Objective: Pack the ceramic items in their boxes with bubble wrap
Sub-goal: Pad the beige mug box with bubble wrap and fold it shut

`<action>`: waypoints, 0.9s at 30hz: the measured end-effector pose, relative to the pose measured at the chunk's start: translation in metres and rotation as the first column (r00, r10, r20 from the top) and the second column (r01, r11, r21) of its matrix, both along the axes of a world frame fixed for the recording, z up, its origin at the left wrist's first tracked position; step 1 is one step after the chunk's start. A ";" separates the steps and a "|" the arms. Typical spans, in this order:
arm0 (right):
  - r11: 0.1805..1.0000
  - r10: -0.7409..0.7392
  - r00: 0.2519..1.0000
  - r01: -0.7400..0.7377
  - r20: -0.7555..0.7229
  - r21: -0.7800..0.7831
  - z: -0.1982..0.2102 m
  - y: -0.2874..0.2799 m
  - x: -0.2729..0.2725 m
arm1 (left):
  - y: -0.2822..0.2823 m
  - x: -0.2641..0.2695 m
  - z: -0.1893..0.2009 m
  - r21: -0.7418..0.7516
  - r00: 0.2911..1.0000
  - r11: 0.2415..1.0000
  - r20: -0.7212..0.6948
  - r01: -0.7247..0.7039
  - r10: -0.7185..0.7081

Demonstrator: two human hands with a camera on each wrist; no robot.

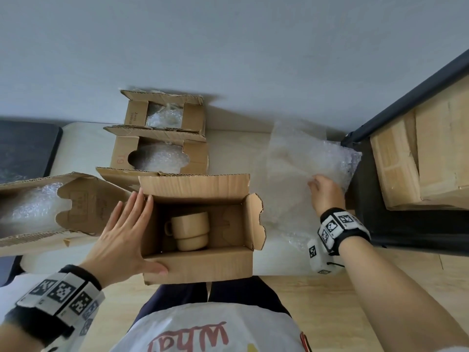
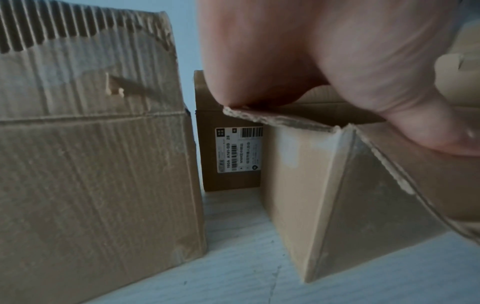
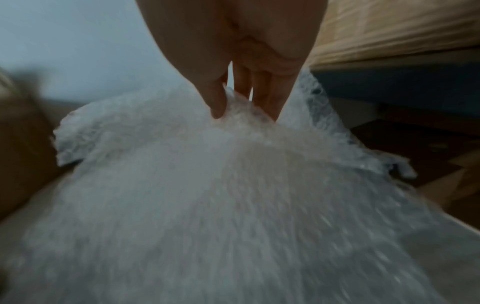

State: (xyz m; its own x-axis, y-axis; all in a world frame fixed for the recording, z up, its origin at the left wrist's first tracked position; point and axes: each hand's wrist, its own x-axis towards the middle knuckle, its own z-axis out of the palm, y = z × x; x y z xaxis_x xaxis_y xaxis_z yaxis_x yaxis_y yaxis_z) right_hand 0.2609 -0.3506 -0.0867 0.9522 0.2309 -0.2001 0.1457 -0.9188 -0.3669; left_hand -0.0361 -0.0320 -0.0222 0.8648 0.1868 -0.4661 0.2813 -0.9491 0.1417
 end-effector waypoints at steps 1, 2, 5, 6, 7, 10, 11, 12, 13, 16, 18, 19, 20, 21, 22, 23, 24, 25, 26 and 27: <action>0.999 -0.018 0.998 0.016 0.062 0.032 0.009 -0.003 0.001 | 0.001 0.001 -0.002 -0.010 1.000 1.000 0.016 -0.005 0.005; 0.998 -0.018 0.989 0.009 0.146 0.062 0.020 -0.005 0.002 | 0.001 0.003 -0.002 -0.025 1.000 1.000 0.025 -0.014 0.014; 0.976 0.072 0.904 -0.151 0.422 0.158 0.065 -0.006 -0.001 | 0.000 0.008 0.000 -0.044 0.998 0.998 0.030 -0.045 0.046; 0.962 0.102 0.864 -0.213 0.493 0.173 0.082 -0.004 -0.005 | -0.002 0.009 0.002 -0.049 0.998 0.997 0.032 -0.054 0.056; 0.948 0.123 0.821 -0.263 0.558 0.179 0.100 -0.002 -0.009 | -0.003 0.009 0.005 -0.057 0.997 0.996 0.034 -0.063 0.065; 0.897 0.152 0.693 -0.396 0.705 0.196 0.152 0.008 -0.025 | -0.011 0.005 0.018 -0.085 0.996 0.994 0.055 -0.069 0.074; 0.879 0.157 0.663 -0.432 0.732 0.202 0.166 0.013 -0.030 | -0.014 0.005 0.026 -0.104 0.994 0.992 0.077 -0.070 0.078; 0.861 0.163 0.639 -0.464 0.752 0.208 0.179 0.017 -0.035 | -0.017 0.007 0.036 -0.129 0.989 0.989 0.113 -0.077 0.092; 0.844 0.166 0.615 -0.493 0.771 0.212 0.190 0.022 -0.039 | -0.019 0.009 0.047 -0.152 0.979 0.984 0.168 -0.090 0.116; 0.796 0.178 0.547 -0.568 0.818 0.207 0.214 0.040 -0.050 | -0.026 0.023 0.087 -0.284 0.884 0.948 0.394 -0.143 0.251; 0.754 0.201 0.518 -0.623 0.831 0.206 0.225 0.054 -0.058 | -0.031 0.039 0.114 -0.378 0.824 0.924 0.505 -0.059 0.259; 0.731 0.215 0.511 -0.649 0.832 0.210 0.229 0.062 -0.062 | -0.033 0.048 0.126 -0.410 0.809 0.912 0.537 0.004 0.238; 0.707 0.228 0.510 -0.672 0.829 0.219 0.231 0.069 -0.067 | -0.036 0.057 0.137 -0.435 0.804 0.899 0.555 0.061 0.214; 0.683 0.240 0.515 -0.692 0.823 0.234 0.234 0.076 -0.071 | -0.038 0.066 0.145 -0.448 0.802 0.888 0.566 0.105 0.190; 0.660 0.250 0.524 -0.708 0.814 0.253 0.236 0.083 -0.075 | -0.039 0.074 0.151 -0.446 0.802 0.884 0.575 0.139 0.164; 0.637 0.257 0.538 -0.719 0.803 0.279 0.237 0.089 -0.080 | -0.039 0.081 0.155 -0.432 0.804 0.887 0.579 0.163 0.134; 0.615 0.263 0.555 -0.727 0.789 0.306 0.239 0.094 -0.085 | -0.038 0.087 0.157 -0.412 0.810 0.894 0.577 0.176 0.107; 0.597 0.271 0.574 -0.730 0.772 0.333 0.240 0.099 -0.089 | -0.038 0.092 0.159 -0.397 0.818 0.901 0.568 0.174 0.091; 0.584 0.280 0.592 -0.730 0.756 0.356 0.241 0.102 -0.093 | -0.038 0.095 0.160 -0.382 0.824 0.909 0.560 0.164 0.087; 0.577 0.288 0.609 -0.726 0.739 0.374 0.241 0.105 -0.096 | -0.037 0.097 0.161 -0.369 0.821 0.917 0.564 0.150 0.092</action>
